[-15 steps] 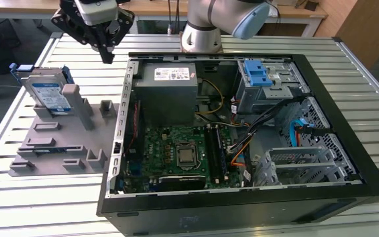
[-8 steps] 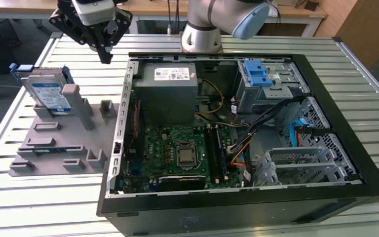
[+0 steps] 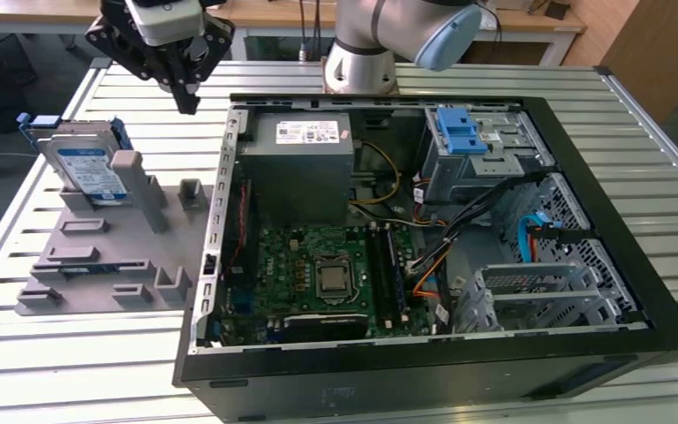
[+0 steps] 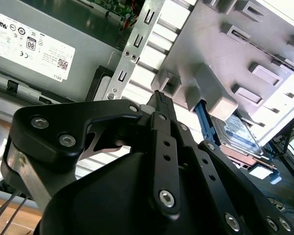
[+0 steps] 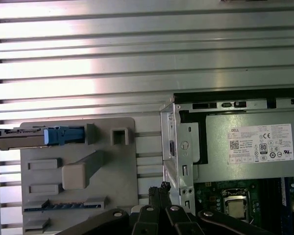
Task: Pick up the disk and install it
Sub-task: 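Reach for the disk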
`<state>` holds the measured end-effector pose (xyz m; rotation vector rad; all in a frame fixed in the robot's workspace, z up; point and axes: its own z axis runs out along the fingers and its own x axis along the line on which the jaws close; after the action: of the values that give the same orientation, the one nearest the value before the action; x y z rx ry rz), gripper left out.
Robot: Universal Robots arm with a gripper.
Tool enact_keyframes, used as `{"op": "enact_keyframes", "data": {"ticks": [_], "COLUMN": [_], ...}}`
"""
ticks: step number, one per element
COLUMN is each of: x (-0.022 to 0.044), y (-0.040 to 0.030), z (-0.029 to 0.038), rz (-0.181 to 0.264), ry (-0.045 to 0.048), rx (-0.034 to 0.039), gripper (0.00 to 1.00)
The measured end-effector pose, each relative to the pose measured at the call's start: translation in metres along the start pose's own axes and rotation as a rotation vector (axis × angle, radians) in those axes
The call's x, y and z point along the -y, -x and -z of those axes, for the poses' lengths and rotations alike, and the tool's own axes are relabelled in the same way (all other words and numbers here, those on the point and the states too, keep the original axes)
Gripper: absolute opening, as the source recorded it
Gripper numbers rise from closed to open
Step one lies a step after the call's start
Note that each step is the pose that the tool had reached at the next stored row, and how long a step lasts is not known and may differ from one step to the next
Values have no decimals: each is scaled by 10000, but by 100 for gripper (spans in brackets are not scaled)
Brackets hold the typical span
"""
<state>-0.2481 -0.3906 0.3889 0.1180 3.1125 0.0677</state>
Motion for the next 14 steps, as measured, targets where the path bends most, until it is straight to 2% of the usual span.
{"op": "enact_keyframes", "data": {"ticks": [14], "x": [2], "y": [-34], "z": [-1], "rz": [0], "ry": [0], "rx": [-1], "gripper": [11]}}
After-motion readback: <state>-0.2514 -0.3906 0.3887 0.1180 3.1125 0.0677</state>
